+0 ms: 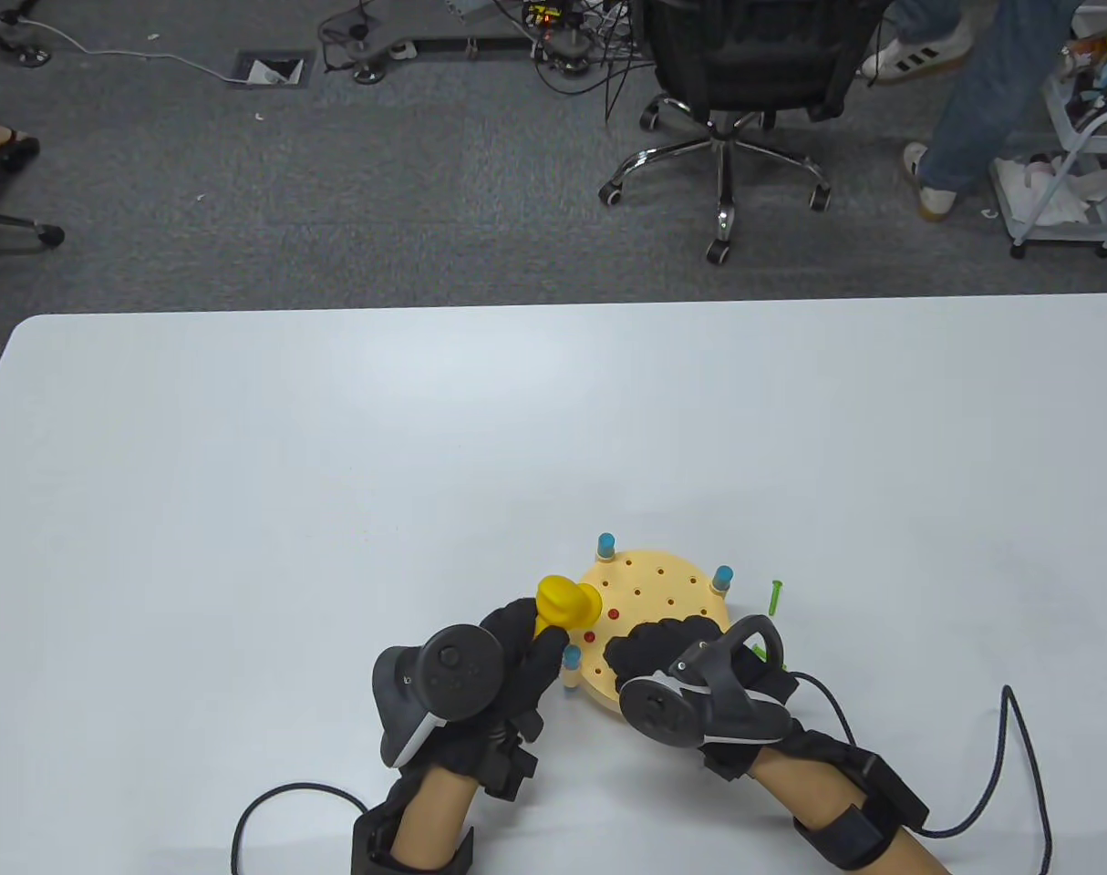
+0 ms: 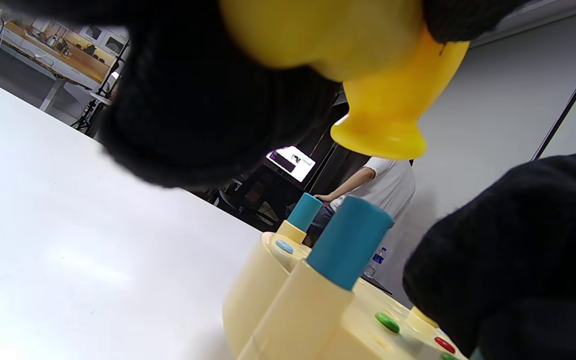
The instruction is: Hammer toy nails into tap bench
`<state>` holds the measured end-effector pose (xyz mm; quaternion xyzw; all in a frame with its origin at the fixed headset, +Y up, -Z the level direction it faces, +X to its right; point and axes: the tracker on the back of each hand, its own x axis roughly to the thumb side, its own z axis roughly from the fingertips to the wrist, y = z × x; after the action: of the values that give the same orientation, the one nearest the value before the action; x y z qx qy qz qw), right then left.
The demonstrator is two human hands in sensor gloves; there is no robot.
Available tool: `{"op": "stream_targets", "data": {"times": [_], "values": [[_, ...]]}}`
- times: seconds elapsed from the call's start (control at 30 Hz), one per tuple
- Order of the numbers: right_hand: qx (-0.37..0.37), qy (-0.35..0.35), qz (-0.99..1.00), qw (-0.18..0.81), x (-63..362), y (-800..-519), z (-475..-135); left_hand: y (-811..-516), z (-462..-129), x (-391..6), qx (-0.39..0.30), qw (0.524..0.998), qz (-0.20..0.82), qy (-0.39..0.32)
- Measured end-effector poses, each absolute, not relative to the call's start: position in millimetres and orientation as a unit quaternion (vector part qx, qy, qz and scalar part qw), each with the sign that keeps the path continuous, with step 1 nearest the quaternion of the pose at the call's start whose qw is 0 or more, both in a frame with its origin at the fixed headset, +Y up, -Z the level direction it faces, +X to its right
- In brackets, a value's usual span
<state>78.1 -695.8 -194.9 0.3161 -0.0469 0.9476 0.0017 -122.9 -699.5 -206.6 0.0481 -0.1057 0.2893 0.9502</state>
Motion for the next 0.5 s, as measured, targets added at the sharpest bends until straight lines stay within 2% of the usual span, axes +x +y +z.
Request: {"op": "stream_targets", "data": {"times": [0.1, 0.17, 0.33, 0.4, 0.5], "values": [[0.309, -0.023, 0.951, 0.001, 78.4, -700.1, -196.9, -699.1, -205.9, -121.6, 0.049, 0.950, 0.288, -0.110], [0.306, -0.021, 0.952, 0.019, 85.8, -693.5, -198.7, -697.9, -204.7, -120.5, 0.052, 0.950, 0.286, -0.115], [0.184, -0.149, 0.957, 0.166, 139.1, -668.3, -209.7, -692.4, -197.6, -108.8, 0.063, 0.947, 0.271, -0.158], [0.110, -0.208, 0.952, 0.194, 163.7, -676.7, -218.7, -691.9, -192.9, -98.6, 0.060, 0.948, 0.256, -0.178], [0.083, -0.161, 0.971, 0.156, 183.6, -701.4, -235.0, -693.5, -185.6, -80.7, 0.055, 0.953, 0.218, -0.202]]}}
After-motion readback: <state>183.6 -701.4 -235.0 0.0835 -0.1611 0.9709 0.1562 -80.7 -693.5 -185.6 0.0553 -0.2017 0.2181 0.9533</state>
